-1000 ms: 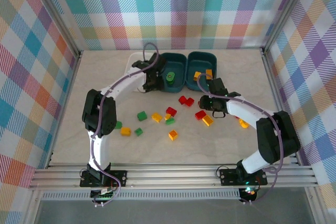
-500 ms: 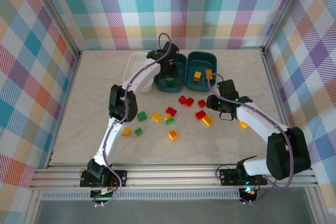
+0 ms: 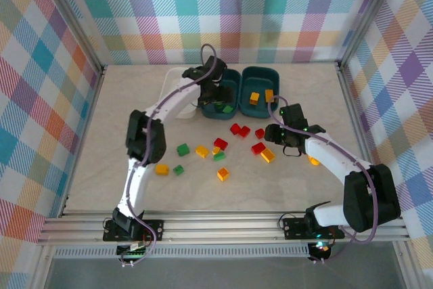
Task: Sort the legos into containers by color
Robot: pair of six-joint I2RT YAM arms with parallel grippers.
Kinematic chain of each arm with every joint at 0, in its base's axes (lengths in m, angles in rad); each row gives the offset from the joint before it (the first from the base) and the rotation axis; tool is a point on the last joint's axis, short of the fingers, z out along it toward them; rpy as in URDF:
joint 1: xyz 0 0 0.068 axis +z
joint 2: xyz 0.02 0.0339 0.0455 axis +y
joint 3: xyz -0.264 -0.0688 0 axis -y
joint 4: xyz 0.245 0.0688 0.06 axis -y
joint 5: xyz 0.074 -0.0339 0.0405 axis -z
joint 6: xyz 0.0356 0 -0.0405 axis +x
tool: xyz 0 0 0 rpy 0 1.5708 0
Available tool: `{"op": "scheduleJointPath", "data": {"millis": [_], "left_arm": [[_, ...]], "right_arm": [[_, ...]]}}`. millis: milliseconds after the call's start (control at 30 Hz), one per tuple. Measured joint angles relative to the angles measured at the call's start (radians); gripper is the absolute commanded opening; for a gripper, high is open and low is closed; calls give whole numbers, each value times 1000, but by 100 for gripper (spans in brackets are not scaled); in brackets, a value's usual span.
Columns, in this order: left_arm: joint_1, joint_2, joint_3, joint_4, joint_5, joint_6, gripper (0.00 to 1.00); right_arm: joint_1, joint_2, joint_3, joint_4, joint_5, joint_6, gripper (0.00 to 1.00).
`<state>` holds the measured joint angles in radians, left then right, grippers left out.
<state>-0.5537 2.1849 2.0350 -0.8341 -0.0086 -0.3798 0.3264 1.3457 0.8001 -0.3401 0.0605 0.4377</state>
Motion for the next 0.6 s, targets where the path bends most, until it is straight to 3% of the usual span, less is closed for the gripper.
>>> {"op": "scheduleJointPath", "data": {"millis": [233,400,600], "left_arm": [[-21,-481,-601,131,-49,-156,87],[5,-542,-808,130,-60,-256,84],[8,-537,-946,130,-53,-340,84]], "right_arm": [[56,21,9,-5,-20,-6,59],[138,92,37,0,-21,-8,61],[138,126,53,4,-20,-8,63]]}}
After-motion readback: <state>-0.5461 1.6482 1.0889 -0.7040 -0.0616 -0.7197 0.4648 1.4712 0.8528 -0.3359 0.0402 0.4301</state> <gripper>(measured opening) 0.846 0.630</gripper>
